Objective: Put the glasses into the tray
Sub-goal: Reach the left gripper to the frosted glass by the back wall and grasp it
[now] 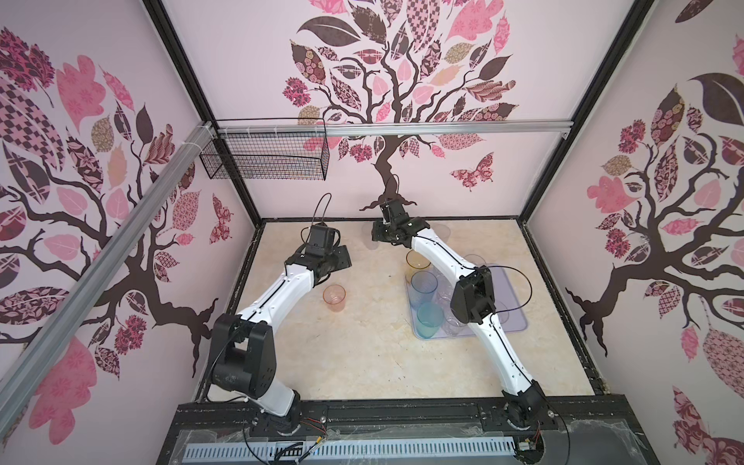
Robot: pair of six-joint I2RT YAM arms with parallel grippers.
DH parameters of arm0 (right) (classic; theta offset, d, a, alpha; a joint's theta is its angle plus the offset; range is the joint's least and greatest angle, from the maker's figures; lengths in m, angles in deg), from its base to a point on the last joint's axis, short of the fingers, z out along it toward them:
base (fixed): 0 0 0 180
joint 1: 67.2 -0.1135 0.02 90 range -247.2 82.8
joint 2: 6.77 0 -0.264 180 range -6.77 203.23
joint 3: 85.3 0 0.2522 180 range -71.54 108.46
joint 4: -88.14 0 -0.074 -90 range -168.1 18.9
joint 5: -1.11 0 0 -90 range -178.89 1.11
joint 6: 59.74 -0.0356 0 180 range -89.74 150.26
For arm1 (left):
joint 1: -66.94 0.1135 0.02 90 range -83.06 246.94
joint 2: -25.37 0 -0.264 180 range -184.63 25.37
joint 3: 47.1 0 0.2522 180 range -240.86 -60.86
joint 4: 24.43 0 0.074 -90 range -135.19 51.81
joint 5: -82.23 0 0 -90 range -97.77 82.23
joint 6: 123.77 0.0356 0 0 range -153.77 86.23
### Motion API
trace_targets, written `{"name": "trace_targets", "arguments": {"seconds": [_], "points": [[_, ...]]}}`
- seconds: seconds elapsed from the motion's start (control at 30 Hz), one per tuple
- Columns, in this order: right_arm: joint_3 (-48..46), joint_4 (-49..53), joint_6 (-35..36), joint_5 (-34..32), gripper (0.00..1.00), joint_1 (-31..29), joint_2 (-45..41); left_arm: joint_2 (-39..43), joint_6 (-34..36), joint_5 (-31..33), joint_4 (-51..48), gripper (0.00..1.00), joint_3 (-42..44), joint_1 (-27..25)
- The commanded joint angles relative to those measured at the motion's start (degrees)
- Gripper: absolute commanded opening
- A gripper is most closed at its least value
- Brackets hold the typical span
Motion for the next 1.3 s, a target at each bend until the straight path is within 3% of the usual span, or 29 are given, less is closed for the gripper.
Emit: {"name": "trace_targets", "arguments": {"seconds": [0.0, 0.63, 1.0, 1.27], "points": [[-2.58, -0.42, 0.33, -0.37, 0.57, 0.12, -11.61, -4.57, -0.27, -0.17, 0.66, 0.65, -7.68, 1.1], [-30.63, -9.33, -3.92, -1.1, 0.58, -0.89, -32.86, -25.57, 6.17, 3.14, -8.77, 0.64, -35.84, 3.92], [-34.65, -8.66, -2.77, -2.0, 0.59, -1.25, -34.56, -34.39, 3.59, -2.48, -6.12, 0.61, -44.99, 2.79], [-37.91, -8.24, -1.91, -2.47, 0.6, -1.26, -36.19, -41.39, 4.9, -2.61, -7.41, 0.59, -52.28, 0.61]]}}
